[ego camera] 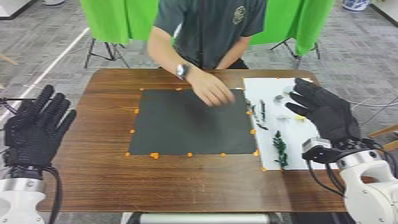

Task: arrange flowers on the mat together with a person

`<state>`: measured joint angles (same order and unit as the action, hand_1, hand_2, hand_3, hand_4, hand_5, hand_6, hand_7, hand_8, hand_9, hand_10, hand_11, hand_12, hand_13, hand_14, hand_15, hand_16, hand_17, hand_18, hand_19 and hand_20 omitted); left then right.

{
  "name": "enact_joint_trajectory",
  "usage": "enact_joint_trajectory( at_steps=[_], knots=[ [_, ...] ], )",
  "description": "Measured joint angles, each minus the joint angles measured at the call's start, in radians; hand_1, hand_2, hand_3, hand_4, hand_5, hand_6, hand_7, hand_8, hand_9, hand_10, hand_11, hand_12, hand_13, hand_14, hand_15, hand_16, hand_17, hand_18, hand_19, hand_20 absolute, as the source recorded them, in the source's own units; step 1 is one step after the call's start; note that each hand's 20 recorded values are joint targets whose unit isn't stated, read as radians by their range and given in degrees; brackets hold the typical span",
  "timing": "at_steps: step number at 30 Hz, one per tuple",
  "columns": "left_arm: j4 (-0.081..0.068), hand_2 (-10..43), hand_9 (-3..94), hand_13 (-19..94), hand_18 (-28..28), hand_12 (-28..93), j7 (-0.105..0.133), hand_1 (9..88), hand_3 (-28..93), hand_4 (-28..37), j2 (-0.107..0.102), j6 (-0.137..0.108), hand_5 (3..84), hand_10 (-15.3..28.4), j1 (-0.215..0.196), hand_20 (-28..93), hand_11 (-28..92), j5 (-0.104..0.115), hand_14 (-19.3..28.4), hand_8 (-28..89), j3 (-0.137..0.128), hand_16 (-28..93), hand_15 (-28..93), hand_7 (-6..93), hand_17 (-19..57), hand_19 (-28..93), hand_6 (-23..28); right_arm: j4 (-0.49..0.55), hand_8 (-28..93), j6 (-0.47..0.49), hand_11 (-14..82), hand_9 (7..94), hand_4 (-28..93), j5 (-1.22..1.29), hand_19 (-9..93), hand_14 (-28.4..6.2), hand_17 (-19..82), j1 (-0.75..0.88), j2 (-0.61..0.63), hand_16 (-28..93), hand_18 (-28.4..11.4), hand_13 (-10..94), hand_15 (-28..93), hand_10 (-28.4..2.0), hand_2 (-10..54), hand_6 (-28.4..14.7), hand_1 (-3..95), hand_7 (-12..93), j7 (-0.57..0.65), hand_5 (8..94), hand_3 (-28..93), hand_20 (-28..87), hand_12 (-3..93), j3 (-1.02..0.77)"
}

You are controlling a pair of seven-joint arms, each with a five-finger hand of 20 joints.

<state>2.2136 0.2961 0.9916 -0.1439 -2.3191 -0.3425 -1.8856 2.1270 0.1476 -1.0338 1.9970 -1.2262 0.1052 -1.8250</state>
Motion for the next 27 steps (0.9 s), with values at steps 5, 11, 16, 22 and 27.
enact_joint_trajectory(
  at_steps=[5,11,16,22,27],
  knots=[
    [0.000,12.3,27.9,19,9.5,5,0.000,26.2,69,-28.3,0.001,0.002,35.5,10.7,0.000,11,7,0.007,7.0,-8,0.000,-3,3,3.4,-2.6,16,4.5,0.000,-10,0.000,5.6,29.1,-25,0.002,32,-12.4,6,0.000,0.000,6,-16.6,25,8,-14.6,13.3,-5.1,14.6,11,0.002,39.3,81,6,6.6,0.001],
    [0.000,12.3,28.0,19,9.5,5,0.001,26.3,69,-28.3,0.001,0.003,35.6,10.7,-0.001,11,7,0.013,7.2,-8,-0.002,-3,3,3.4,-2.6,16,4.6,0.000,-10,-0.001,5.6,29.1,-25,0.003,32,-12.4,6,0.000,0.001,6,-16.7,26,8,-14.5,13.3,-5.0,14.6,11,0.003,39.3,81,6,6.6,0.001],
    [0.000,12.3,28.0,19,9.6,6,0.001,26.3,69,-28.3,0.001,0.007,35.6,10.7,0.000,11,7,0.014,7.4,-8,-0.001,-3,3,3.7,-2.6,16,4.5,0.001,-10,-0.001,5.7,29.2,-25,0.003,32,-12.5,6,0.001,0.001,6,-16.7,26,8,-14.8,13.5,-5.0,14.7,11,0.003,39.5,81,6,6.6,0.000],
    [-0.001,12.3,28.5,20,9.8,6,0.000,26.3,68,-28.3,0.001,0.009,35.8,10.8,0.001,11,7,0.015,7.6,-8,0.000,-3,4,3.7,-2.7,16,4.6,0.002,-11,0.000,5.7,29.8,-25,0.005,32,-12.7,6,0.006,0.001,6,-16.8,26,8,-13.1,13.6,-4.9,14.9,11,0.006,40.0,81,6,6.5,-0.001],
    [-0.002,12.4,28.6,20,9.9,6,-0.002,26.3,68,-28.3,0.001,0.014,35.9,10.8,0.001,11,7,0.019,7.7,-8,0.000,-3,4,3.7,-2.8,16,4.6,0.002,-11,0.000,5.7,29.8,-25,0.005,33,-12.7,6,0.007,0.001,6,-16.9,26,8,-13.0,13.6,-4.9,15.1,11,0.007,40.1,81,6,6.4,-0.001]
  ],
)
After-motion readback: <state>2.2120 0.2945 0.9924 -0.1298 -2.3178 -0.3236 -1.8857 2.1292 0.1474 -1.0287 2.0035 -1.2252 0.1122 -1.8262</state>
